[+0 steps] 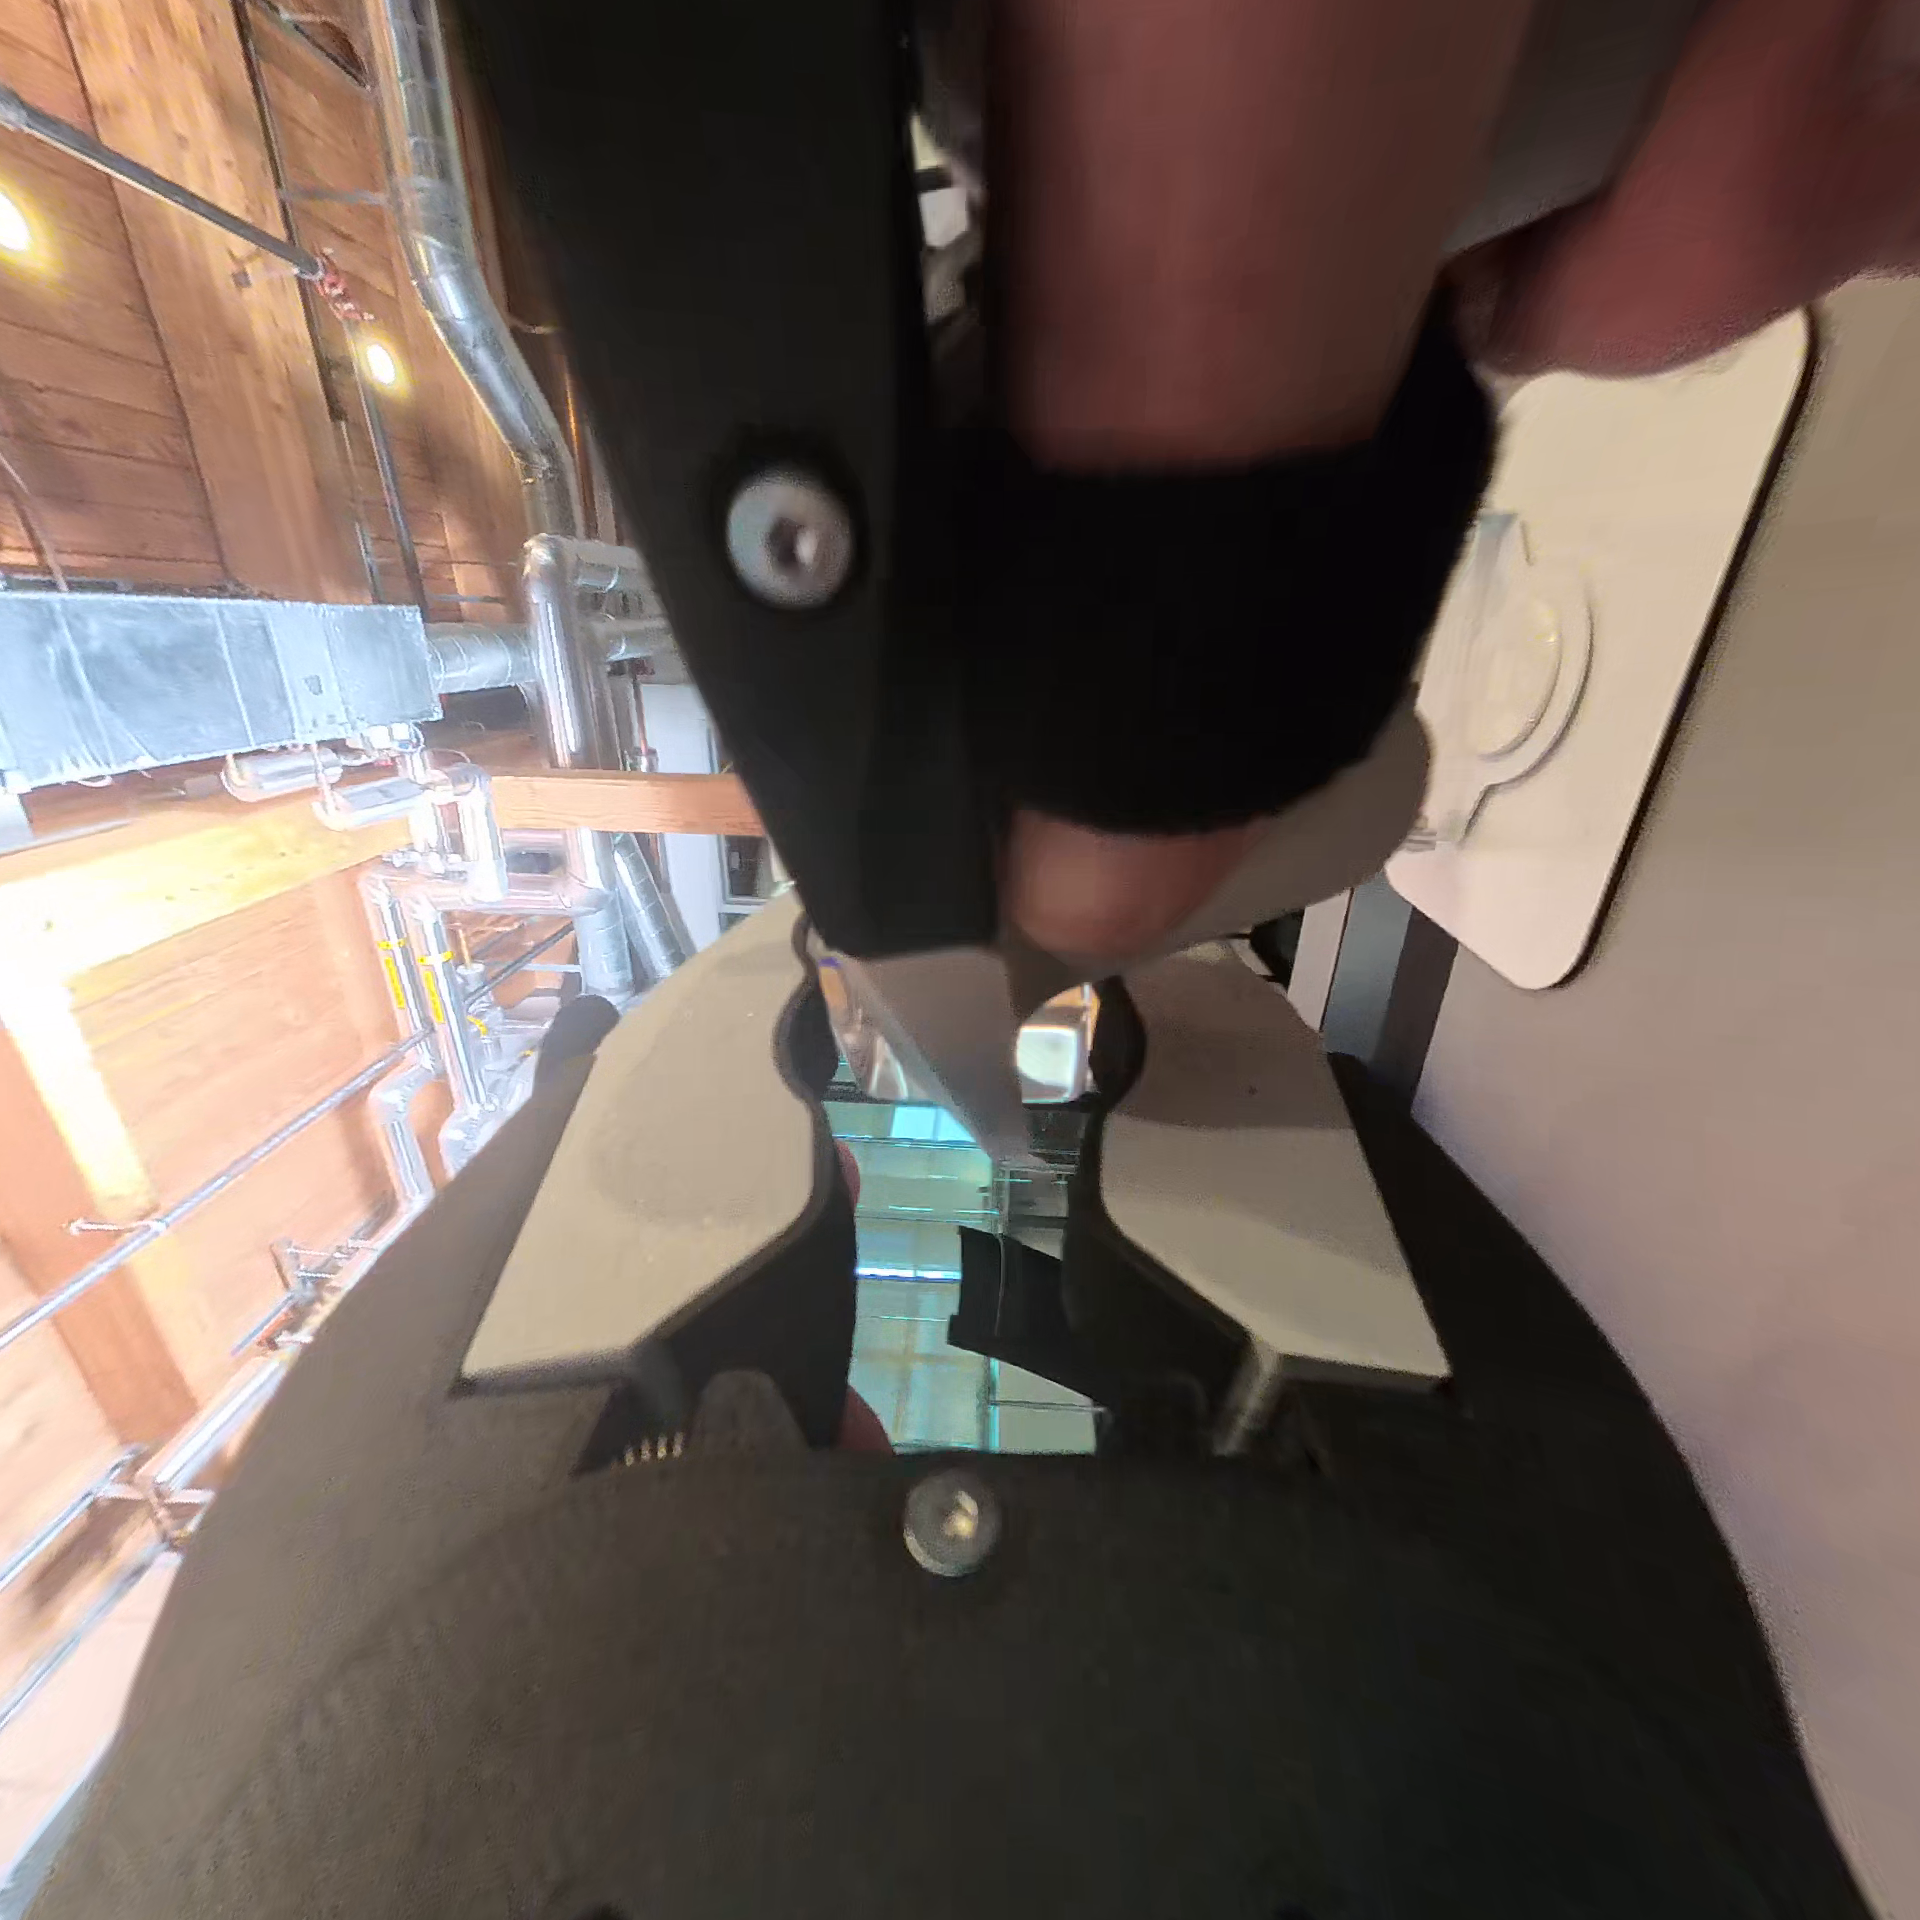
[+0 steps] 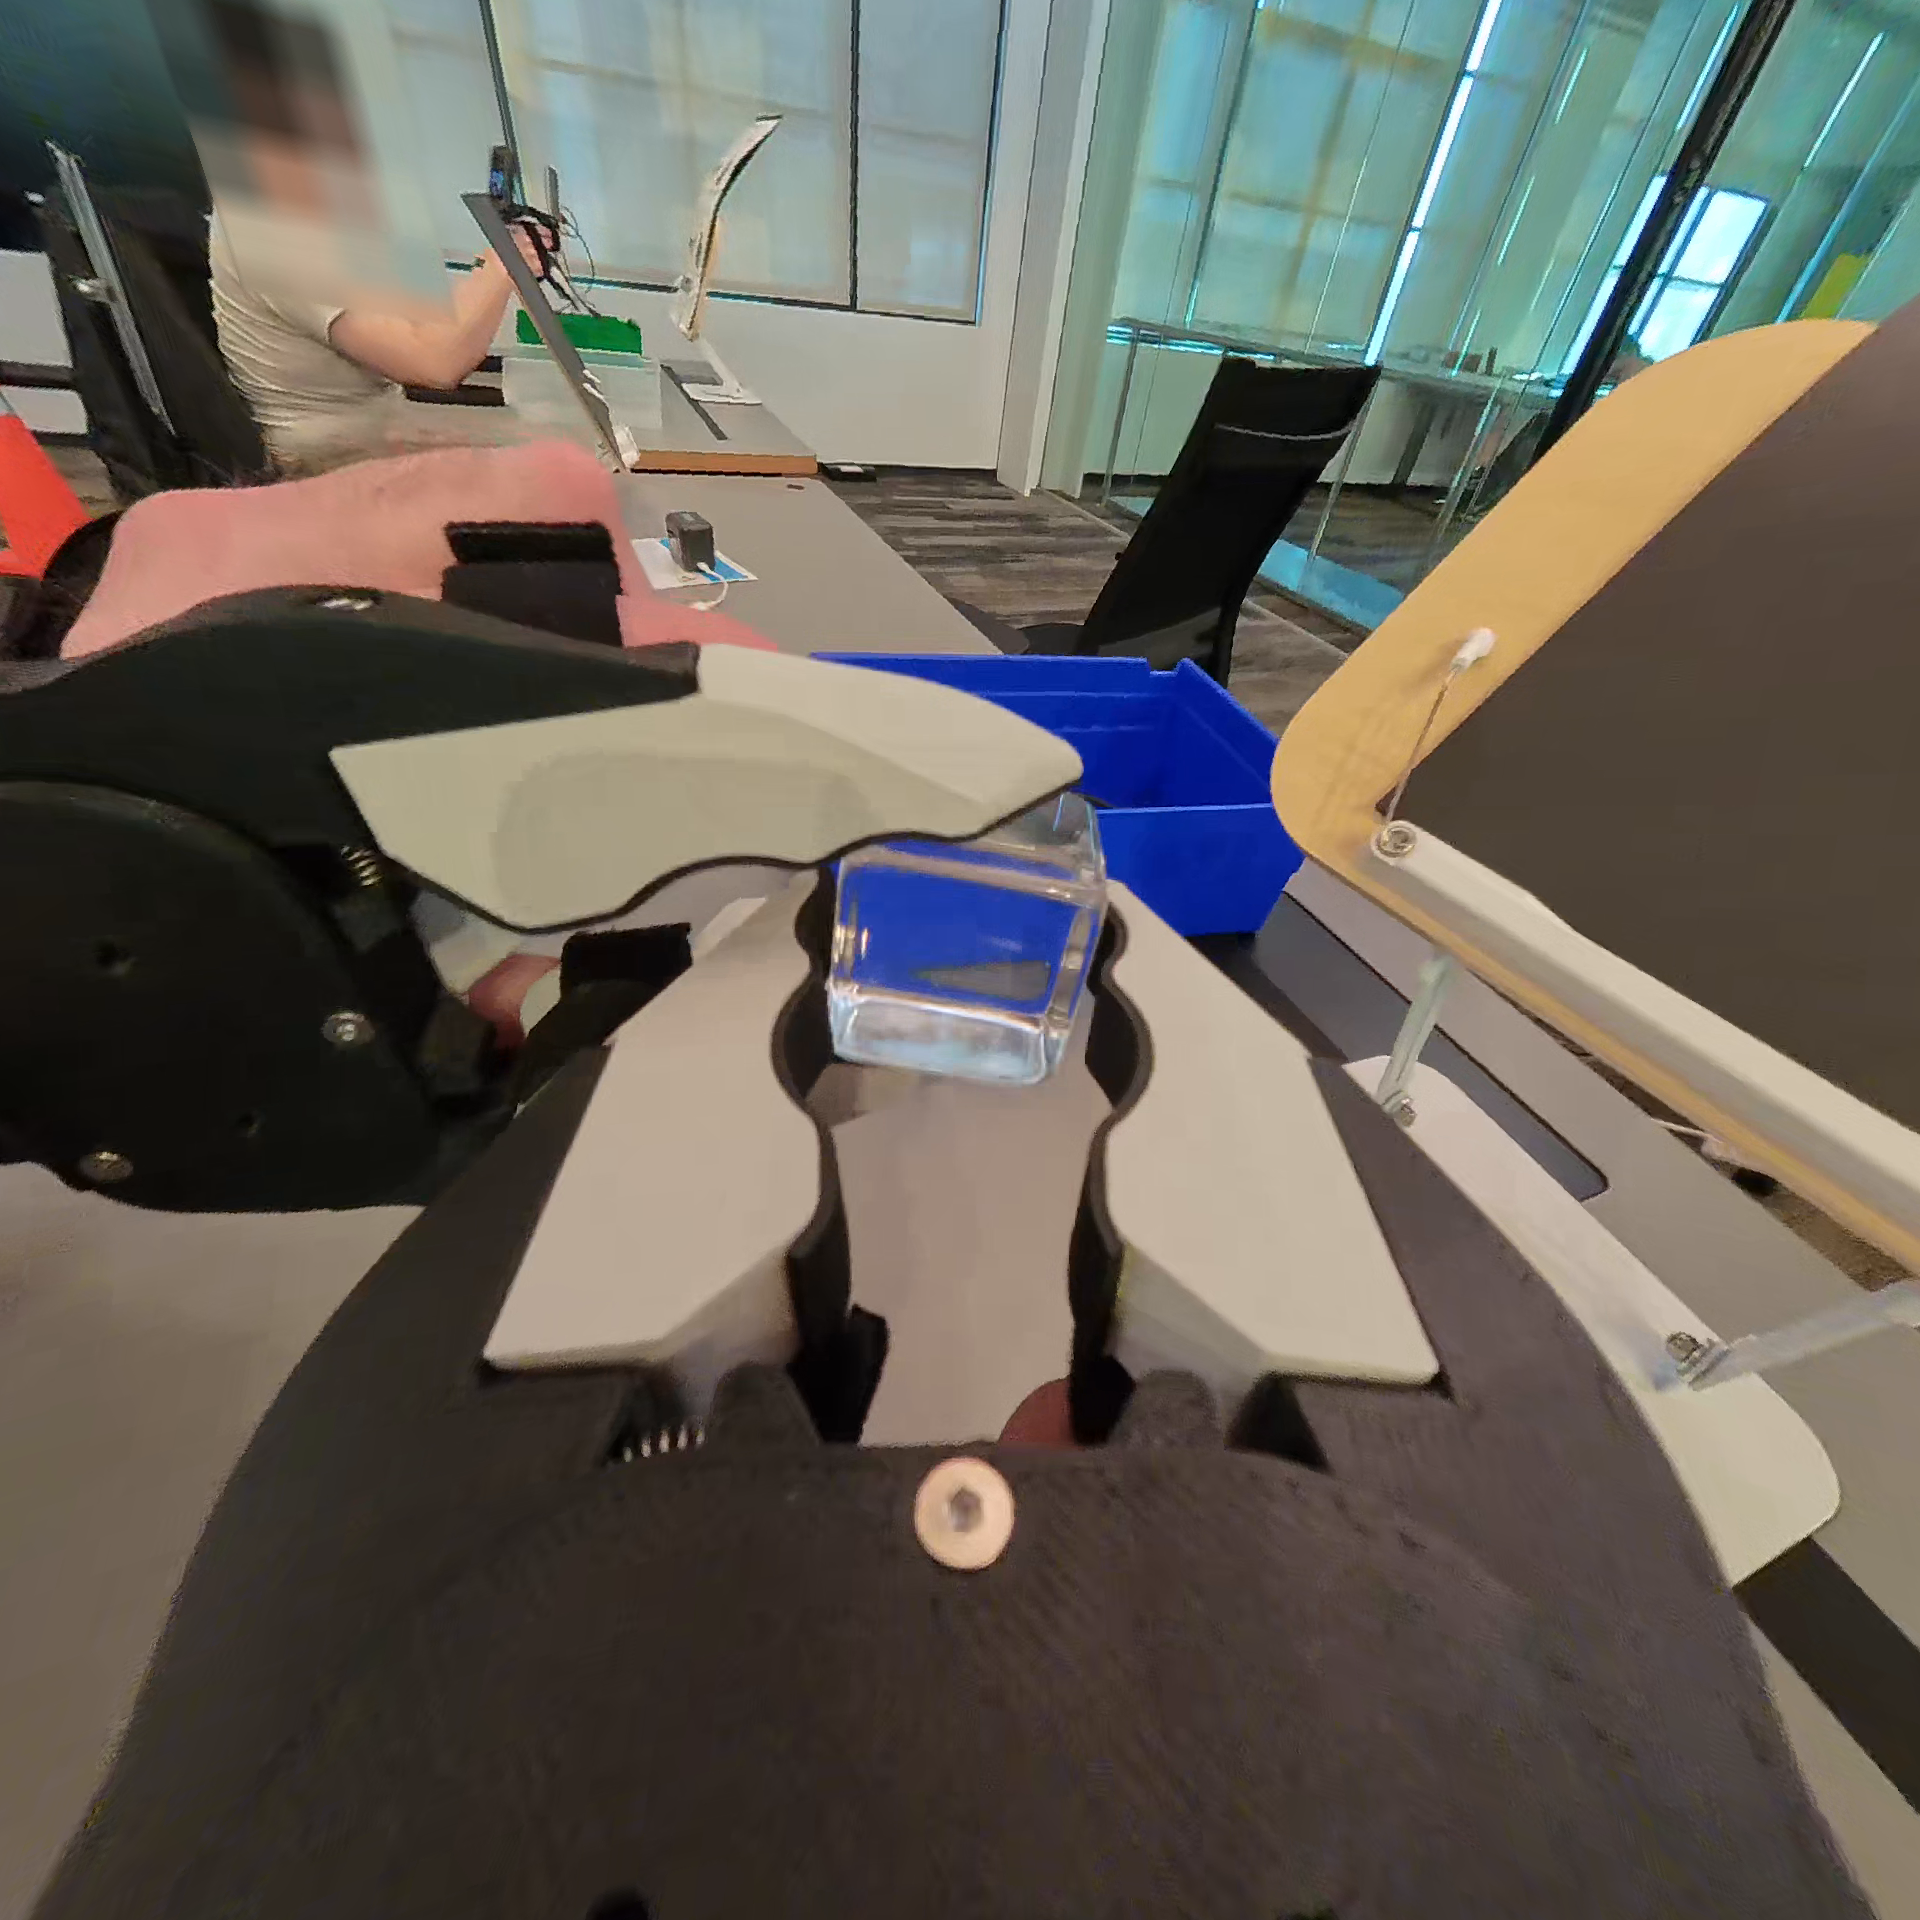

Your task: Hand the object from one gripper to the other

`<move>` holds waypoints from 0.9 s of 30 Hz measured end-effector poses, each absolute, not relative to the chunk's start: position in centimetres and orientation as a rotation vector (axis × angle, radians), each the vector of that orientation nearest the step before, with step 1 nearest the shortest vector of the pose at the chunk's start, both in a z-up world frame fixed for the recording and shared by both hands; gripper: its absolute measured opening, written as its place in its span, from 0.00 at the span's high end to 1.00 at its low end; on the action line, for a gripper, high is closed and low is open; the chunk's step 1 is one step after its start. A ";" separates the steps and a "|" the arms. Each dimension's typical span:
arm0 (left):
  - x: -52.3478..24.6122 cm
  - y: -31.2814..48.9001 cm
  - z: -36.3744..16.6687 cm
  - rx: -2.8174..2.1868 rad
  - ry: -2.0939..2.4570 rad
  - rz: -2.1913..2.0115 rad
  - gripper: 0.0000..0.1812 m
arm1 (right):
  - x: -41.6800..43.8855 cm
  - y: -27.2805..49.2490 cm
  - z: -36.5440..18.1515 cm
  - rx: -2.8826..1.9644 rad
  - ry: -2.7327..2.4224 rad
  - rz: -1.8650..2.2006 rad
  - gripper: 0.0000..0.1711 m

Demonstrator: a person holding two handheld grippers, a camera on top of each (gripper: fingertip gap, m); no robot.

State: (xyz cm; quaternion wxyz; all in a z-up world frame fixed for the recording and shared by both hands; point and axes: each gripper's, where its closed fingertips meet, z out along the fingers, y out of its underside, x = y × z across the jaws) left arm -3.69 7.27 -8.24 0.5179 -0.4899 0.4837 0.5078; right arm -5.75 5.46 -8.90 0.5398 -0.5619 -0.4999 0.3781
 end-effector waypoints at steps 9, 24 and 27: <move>-3.7 6.4 -8.7 -1.381 1.146 0.839 0.67 | -5.6 4.5 -8.1 -1.183 -1.290 1.066 0.76; 1.6 -2.4 -9.4 -1.658 0.538 -1.506 0.58 | -1.2 -3.2 -8.9 -0.462 -1.755 0.853 0.76; 2.6 -3.1 -8.8 -1.569 0.535 -1.613 0.59 | -1.6 -4.1 -10.0 -0.402 -1.821 0.724 0.76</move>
